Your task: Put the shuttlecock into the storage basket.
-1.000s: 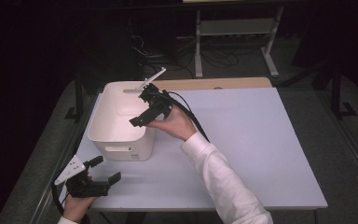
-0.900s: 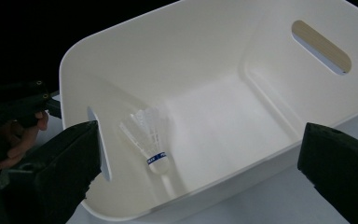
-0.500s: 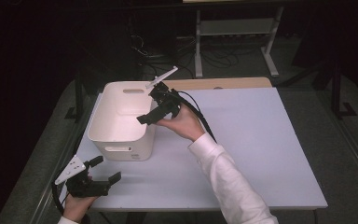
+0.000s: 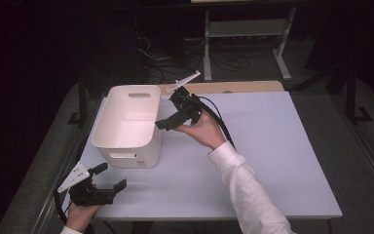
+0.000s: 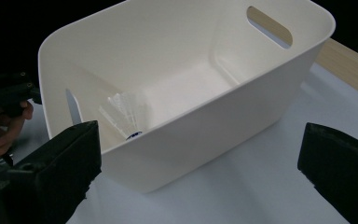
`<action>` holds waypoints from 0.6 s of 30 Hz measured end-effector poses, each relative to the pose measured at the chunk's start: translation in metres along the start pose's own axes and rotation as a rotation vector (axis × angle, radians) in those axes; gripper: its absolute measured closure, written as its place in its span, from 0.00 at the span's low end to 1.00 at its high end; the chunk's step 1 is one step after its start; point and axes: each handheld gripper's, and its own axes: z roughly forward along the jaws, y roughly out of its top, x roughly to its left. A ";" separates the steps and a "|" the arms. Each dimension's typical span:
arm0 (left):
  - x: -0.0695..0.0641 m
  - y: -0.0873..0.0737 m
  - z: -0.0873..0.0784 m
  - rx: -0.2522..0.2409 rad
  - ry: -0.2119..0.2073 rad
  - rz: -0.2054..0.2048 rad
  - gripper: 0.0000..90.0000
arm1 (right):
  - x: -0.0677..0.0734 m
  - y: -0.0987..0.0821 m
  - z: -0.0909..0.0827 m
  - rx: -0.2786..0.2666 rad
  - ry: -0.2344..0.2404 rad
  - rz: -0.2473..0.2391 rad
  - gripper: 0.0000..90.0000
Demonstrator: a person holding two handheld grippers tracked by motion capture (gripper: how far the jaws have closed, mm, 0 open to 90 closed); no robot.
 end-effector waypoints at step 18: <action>0.000 0.000 0.000 0.006 0.002 -0.001 0.00 | -0.018 -0.025 -0.021 -0.017 -0.039 0.033 0.00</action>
